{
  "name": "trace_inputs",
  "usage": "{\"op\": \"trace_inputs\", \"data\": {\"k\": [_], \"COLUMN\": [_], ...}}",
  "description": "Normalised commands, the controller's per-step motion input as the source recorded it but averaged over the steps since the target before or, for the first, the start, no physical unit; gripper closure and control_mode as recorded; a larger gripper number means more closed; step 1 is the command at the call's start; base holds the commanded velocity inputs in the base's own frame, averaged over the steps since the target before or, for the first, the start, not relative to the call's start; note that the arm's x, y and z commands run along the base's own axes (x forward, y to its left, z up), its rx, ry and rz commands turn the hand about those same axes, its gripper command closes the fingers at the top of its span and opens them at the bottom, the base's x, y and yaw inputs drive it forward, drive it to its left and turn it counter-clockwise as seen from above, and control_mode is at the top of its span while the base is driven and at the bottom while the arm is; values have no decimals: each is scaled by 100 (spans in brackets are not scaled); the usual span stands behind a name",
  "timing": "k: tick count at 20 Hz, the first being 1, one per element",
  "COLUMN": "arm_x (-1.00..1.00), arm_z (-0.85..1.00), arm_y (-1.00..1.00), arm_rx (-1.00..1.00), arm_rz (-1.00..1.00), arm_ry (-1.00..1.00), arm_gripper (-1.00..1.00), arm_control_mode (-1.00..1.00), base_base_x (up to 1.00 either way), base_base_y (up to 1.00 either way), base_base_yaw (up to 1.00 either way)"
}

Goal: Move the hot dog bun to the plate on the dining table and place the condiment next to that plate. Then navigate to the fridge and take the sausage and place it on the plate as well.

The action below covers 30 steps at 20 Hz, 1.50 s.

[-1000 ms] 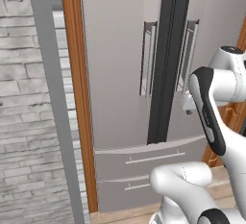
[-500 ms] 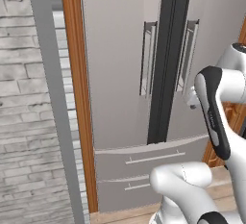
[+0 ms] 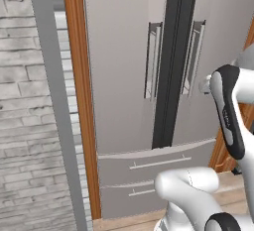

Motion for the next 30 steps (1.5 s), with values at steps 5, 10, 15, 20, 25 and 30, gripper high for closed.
{"op": "trace_inputs", "data": {"k": [5, 10, 15, 20, 25, 30], "arm_x": [72, 28, 78, 84, 61, 49], "arm_z": [9, 0, 0, 0, 0, -3], "arm_y": [-31, -10, 0, -17, -41, -9], "arm_rx": [6, 7, 2, 0, 2, 1], "arm_rz": [-2, -1, -3, -3, 0, 0], "arm_ry": [-14, -28, -10, 0, 1, 0], "arm_gripper": [-100, -100, -100, -100, -100, -100], "arm_control_mode": [-100, -100, -100, -100, -100, -100], "base_base_x": [0, 0, 0, 0, 0, 0], "base_base_y": [0, 0, 0, 0, 0, 0], "base_base_yaw": [0, 0, 0, 0, 0, 0]}}
